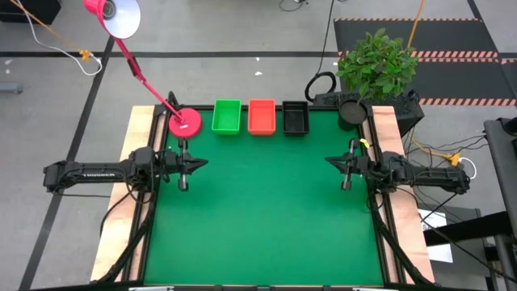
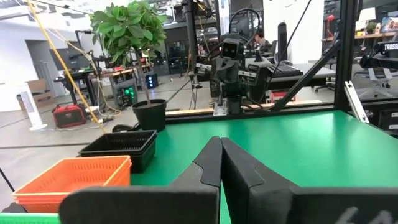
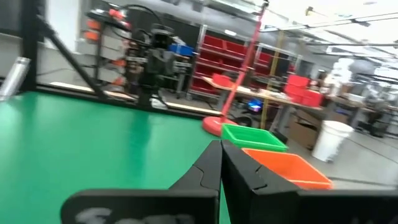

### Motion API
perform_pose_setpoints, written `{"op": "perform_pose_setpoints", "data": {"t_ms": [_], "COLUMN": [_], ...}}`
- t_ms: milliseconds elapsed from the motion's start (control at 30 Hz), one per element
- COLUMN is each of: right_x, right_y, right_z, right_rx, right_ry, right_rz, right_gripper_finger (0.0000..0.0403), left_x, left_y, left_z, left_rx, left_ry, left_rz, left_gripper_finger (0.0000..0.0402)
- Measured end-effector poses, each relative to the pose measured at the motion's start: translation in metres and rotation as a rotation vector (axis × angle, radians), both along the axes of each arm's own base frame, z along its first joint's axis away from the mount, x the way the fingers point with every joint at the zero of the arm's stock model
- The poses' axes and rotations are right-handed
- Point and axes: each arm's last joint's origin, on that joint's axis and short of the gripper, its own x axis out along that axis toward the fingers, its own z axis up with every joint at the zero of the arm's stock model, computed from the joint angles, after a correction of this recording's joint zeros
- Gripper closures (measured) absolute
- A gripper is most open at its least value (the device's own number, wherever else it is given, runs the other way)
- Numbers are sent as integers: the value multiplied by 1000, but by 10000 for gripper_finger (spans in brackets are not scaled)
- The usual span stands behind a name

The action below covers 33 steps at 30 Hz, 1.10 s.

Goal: Stack baskets by color
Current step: Return to Home position

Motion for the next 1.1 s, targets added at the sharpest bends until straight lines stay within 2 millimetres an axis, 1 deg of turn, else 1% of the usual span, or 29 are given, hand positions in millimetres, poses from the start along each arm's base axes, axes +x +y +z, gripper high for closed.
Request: {"op": "perform_pose_setpoints", "data": {"t_ms": [167, 567, 733, 867, 1100], "right_x": [0, 1, 1, 1, 1], "right_y": [3, 11, 13, 14, 14], "right_z": [0, -5, -6, -10, -6], "right_rx": [22, 97, 82, 130, 148], "right_ry": [-4, 39, 52, 87, 51], "right_rz": [75, 172, 193, 198, 199], "right_gripper_finger": [403, 403, 403, 403, 403], "left_x": [0, 0, 0, -2, -4], "left_y": [0, -1, -2, -2, -3], "left_z": [0, -1, 0, 1, -8], "left_rx": [1, 8, 20, 10, -17], "left_ry": [0, 9, 4, -4, 83], "left_rz": [-12, -19, -52, -68, -86], "left_gripper_finger": [399, 397, 397, 399, 400]}}
